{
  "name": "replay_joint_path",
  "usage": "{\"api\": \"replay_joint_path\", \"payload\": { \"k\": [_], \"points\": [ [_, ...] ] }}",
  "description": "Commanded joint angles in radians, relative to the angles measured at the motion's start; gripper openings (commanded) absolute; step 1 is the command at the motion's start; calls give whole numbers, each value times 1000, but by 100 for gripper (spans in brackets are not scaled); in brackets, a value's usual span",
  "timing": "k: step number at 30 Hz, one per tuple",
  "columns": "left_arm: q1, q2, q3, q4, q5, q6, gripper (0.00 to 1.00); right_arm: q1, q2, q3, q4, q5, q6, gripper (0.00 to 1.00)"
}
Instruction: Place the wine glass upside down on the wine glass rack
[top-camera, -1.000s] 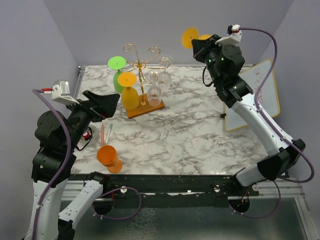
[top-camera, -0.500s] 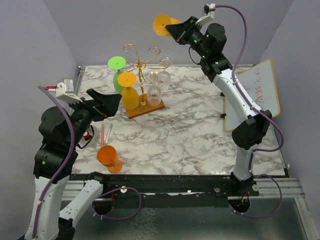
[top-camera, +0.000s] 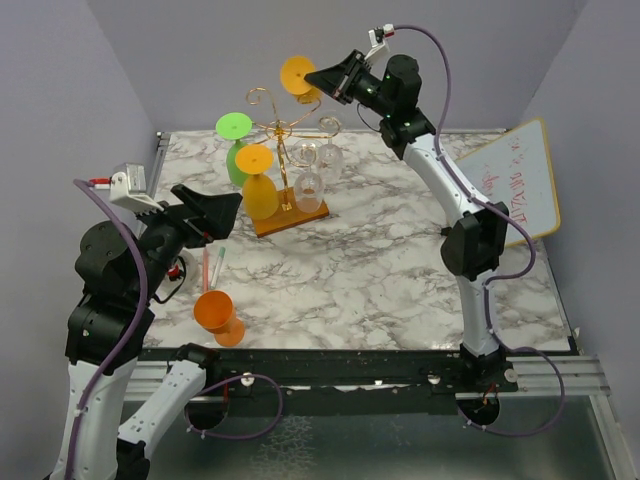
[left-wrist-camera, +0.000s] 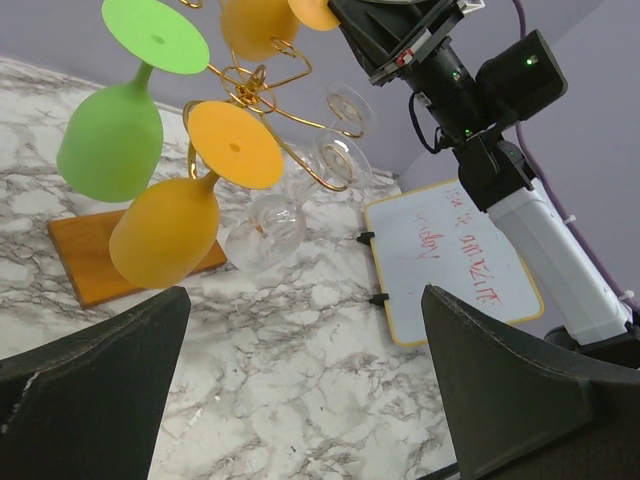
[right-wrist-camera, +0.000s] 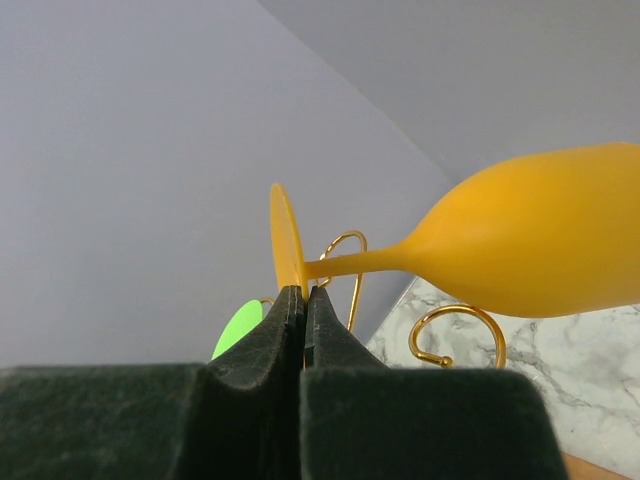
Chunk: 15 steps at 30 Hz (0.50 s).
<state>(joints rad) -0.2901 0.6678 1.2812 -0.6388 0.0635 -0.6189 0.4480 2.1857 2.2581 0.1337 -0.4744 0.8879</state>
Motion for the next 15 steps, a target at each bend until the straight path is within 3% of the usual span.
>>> {"api": "replay_joint_path", "payload": {
  "k": [1, 15],
  "points": [
    [-1, -13, -11, -21, 21, 21, 99, 23, 34, 50, 34, -81, 49, 1],
    [-1, -24, -26, -27, -36, 27, 99, 31, 52, 89, -59, -105, 40, 1]
  ]
}}
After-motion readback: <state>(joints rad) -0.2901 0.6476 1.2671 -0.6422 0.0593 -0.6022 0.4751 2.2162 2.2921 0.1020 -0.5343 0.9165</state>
